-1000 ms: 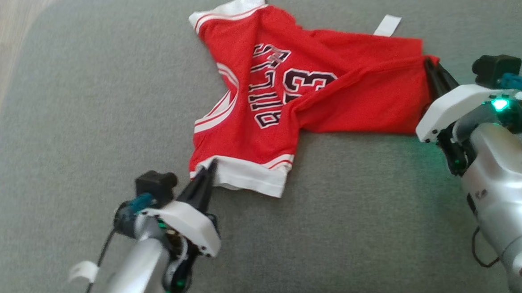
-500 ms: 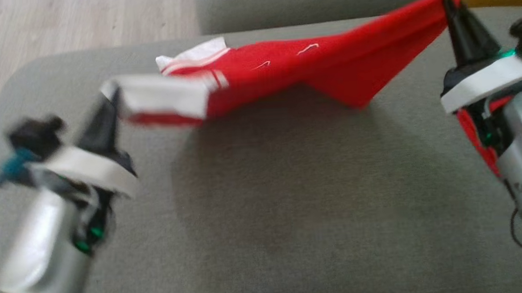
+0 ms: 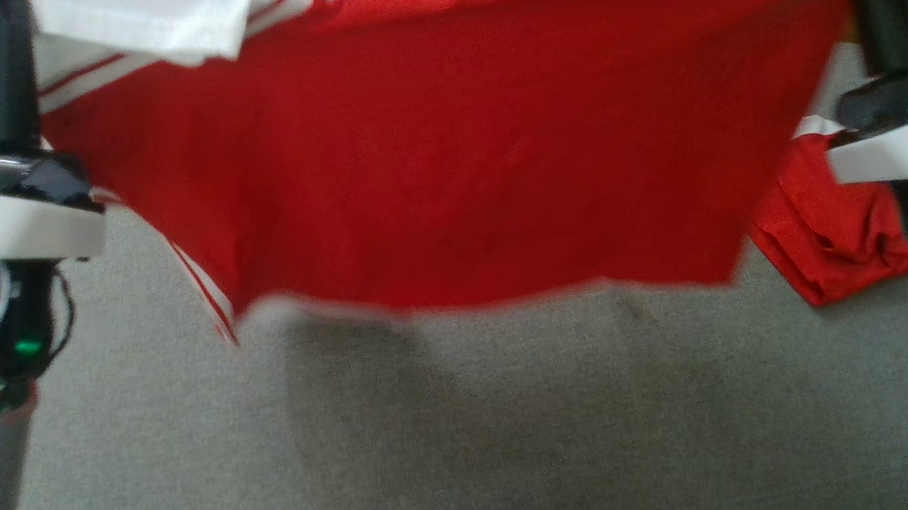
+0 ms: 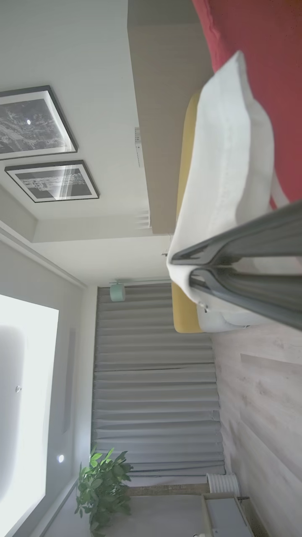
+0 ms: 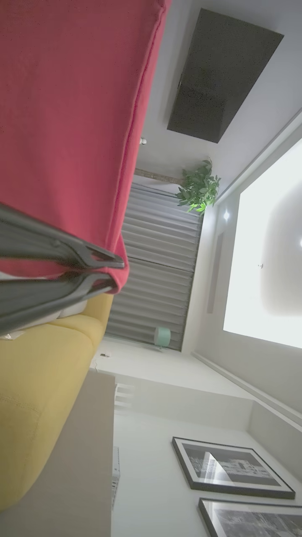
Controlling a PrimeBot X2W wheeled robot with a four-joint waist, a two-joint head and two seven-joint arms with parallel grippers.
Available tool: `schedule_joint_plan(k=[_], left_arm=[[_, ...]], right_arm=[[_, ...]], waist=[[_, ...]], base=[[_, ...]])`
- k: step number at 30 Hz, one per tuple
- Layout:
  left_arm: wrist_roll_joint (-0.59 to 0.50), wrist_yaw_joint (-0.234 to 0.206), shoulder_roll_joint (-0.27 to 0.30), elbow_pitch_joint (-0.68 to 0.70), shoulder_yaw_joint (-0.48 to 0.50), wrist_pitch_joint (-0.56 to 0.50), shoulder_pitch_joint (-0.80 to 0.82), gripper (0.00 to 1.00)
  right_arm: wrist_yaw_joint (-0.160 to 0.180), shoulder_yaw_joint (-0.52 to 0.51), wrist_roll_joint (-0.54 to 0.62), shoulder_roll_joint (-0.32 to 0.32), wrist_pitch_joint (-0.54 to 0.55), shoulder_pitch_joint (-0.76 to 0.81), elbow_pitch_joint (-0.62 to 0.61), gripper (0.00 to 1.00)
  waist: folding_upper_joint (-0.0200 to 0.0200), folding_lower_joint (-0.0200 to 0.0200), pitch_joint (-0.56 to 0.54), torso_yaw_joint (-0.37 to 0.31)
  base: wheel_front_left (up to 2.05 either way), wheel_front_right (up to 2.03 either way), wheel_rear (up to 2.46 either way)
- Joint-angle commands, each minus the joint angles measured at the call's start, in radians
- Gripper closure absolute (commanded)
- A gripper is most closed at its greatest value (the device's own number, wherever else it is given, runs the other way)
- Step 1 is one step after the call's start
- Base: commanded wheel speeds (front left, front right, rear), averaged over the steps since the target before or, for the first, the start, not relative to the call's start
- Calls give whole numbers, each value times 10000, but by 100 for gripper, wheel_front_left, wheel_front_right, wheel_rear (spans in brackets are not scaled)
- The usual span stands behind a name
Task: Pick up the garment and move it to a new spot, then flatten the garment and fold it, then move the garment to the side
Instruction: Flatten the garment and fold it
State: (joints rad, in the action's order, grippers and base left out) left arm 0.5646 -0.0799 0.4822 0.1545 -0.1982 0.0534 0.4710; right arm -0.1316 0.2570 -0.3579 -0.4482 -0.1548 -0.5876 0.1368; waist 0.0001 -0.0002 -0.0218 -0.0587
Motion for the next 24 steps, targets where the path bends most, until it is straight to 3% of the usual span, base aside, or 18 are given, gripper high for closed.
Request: schedule_joint_plan(k=[1,7,12,16,20,24], left_arm=[[43,-151,714,806,707,-291,248,100],[121,-244,1237,1691,939,-993,275,100],[242,154,1483,1153,667,-1537,1415,100],[102,807,1471,-295,141,-1705,3295,100],[-374,1476,1206,-2565,-491,-1487,5799,100],[-1007,1706,813,-4952,-828,-666,8392,100]], right_arm=[[9,-497,212,-77,486,219,-1031,100],[9,-1551,642,245,1857,849,-2584,100],[9,-1517,733,382,2737,344,-2749,100],[9,-1007,586,327,2893,-1275,-1620,100],[9,-339,584,333,2514,-3731,556,100],[9,-94,1001,538,1539,-6391,2940,100]], waist=[[-1,2,1,-41],[-1,2,240,-88],[-1,2,1187,-113],[-1,2,2415,-137],[-1,2,3421,-93],[-1,2,4067,28]], base=[[0,0,0],[0,0,0],[0,0,0],[0,0,0],[0,0,0],[0,0,0]])
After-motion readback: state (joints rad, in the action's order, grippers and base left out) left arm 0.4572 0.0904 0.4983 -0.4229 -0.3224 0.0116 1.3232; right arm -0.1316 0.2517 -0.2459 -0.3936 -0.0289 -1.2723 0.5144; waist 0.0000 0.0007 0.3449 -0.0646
